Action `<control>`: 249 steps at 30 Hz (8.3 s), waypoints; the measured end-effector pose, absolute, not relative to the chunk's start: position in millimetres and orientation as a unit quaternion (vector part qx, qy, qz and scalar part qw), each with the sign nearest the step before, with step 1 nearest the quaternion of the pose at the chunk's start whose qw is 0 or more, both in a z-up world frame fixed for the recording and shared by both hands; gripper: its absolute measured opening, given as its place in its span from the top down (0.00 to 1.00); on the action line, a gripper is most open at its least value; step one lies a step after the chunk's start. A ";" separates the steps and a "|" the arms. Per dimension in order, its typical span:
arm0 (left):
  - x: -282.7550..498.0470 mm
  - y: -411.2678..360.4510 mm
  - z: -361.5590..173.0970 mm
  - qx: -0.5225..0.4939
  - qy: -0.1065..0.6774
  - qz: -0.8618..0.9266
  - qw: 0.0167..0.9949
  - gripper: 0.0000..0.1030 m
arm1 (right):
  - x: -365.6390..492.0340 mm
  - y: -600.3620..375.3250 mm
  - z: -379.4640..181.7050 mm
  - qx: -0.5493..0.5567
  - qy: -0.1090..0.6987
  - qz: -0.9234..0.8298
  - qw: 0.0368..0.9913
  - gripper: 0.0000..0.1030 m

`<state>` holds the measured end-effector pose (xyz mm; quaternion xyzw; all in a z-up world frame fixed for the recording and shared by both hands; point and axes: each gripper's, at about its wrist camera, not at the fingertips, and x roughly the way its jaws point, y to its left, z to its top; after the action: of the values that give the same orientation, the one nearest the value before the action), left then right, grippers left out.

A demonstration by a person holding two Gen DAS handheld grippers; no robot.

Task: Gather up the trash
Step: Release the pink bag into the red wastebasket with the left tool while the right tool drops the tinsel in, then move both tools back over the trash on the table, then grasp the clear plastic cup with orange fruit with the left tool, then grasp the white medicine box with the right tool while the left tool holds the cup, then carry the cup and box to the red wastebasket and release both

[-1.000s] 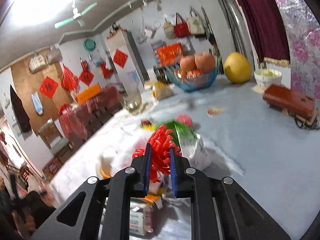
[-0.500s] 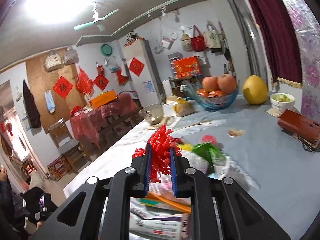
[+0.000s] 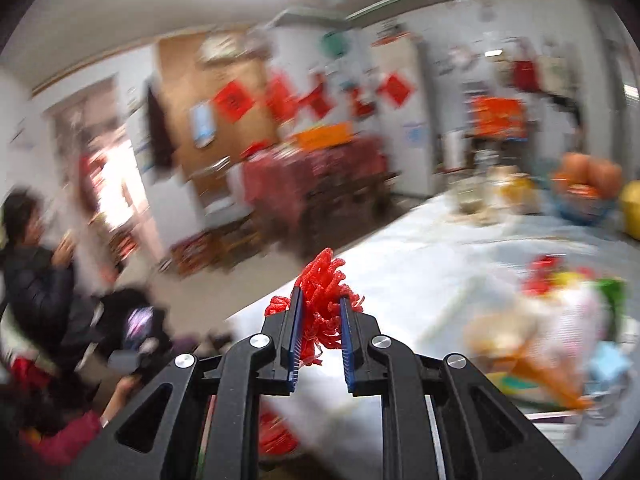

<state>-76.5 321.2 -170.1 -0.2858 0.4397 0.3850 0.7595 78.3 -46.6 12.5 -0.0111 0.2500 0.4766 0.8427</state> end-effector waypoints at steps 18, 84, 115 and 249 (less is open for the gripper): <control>-109.2 355.5 -168.9 -0.274 0.436 0.444 0.733 0.09 | -16.1 184.0 -119.3 -0.197 0.373 0.565 0.709 0.56; 157.2 75.5 -60.9 -0.054 0.434 0.014 0.899 0.09 | 175.1 -308.1 -56.7 0.152 0.266 0.174 0.936 0.05; 189.7 85.9 -53.5 -0.076 0.410 -0.032 0.908 0.56 | 161.7 -284.0 -48.0 0.111 0.251 0.192 0.942 0.05; -85.6 285.2 -158.2 -0.283 0.427 0.206 0.834 0.21 | 61.2 -82.6 -6.7 0.025 0.295 0.476 0.828 0.66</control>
<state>-85.6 285.2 -158.2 -0.2831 0.4270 0.2056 0.8338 61.2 -82.6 -6.7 0.0251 0.2947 0.4758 0.8283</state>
